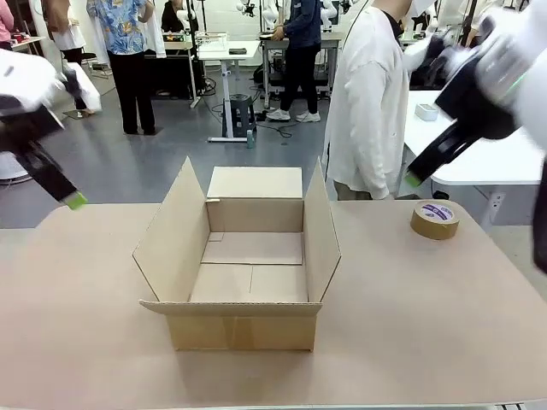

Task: Wrap the clocks to prevent damage.
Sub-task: Open the side flaps of the Package Box.

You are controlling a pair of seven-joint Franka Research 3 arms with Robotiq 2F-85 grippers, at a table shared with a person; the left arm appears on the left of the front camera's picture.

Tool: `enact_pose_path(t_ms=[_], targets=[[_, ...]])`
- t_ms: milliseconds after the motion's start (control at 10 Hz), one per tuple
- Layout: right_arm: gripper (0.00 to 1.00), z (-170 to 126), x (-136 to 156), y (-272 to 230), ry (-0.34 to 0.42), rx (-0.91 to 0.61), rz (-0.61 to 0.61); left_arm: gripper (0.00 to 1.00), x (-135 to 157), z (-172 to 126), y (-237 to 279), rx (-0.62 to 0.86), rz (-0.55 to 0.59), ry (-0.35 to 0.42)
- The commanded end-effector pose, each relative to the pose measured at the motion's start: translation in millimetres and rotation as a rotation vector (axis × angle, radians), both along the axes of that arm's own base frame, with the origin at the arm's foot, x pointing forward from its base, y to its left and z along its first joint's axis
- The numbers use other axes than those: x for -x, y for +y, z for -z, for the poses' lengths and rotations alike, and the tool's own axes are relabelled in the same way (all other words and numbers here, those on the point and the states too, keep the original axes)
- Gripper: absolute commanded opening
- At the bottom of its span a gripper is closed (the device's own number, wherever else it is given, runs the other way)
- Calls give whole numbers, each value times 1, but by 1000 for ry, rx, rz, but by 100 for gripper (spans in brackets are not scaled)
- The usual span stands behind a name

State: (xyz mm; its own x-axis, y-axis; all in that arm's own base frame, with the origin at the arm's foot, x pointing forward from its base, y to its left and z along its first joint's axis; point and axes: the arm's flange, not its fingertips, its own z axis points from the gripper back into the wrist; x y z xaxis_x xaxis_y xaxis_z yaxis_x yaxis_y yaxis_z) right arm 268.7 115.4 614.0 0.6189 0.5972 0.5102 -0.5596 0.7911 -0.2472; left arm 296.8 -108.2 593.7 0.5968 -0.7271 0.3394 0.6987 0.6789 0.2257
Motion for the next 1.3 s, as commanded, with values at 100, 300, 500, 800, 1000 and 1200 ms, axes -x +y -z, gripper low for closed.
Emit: enact_pose_path(t_ms=[100, 300, 500, 800, 1000, 1200], targets=[[100, 29, -19, 11, 15, 9, -15, 100, -12, 24, -8, -22, 7, -2], [100, -7, 1, -13, 105, -101, -283, 100, 4, 3, 5, 66, 207, 56], [100, -30, -11, -55, 148, -307, -534, 100, -2, -26, 34, 272, 465, 26], [100, -33, -6, -114, 24, -434, -571, 100, 9, -42, 90, 372, 530, -75], [100, -28, 0, -124, -49, -376, -426, 100, 15, -55, 125, 383, 409, -119], [40, -22, 5, -132, -5, -335, -397, 40, 29, -56, 146, 387, 382, -129]])
